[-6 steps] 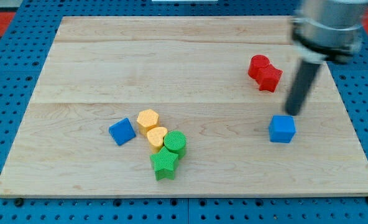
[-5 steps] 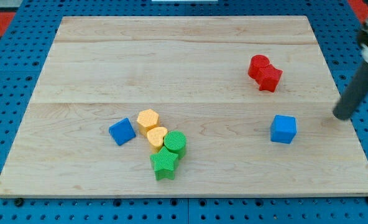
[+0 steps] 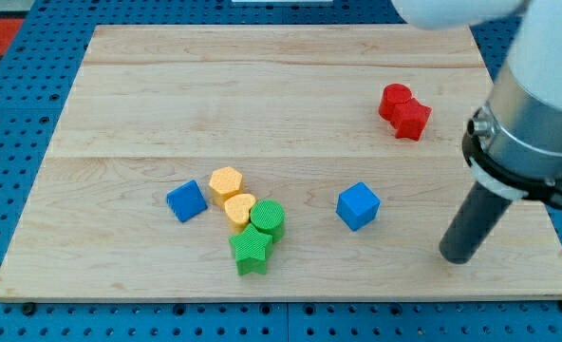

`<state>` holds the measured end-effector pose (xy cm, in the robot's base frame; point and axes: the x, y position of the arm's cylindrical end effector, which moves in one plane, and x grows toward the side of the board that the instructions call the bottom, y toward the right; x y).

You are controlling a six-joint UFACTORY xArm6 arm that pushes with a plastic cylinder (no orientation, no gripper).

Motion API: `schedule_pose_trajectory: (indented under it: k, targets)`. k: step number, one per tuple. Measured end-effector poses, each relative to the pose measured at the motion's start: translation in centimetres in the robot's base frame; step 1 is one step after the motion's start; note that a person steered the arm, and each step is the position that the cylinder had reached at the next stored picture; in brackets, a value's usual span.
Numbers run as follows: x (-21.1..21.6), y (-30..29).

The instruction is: Push the blue cube to the left side of the board

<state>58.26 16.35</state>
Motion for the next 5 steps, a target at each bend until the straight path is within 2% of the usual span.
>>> schedule_pose_trajectory:
  k: [1, 2, 3, 4, 5]
  targets:
    - [-1.2, -4.0]
    - [-5.4, -5.9]
    - [-6.5, -8.6]
    - [-4.0, -9.1]
    - [-6.0, -11.6]
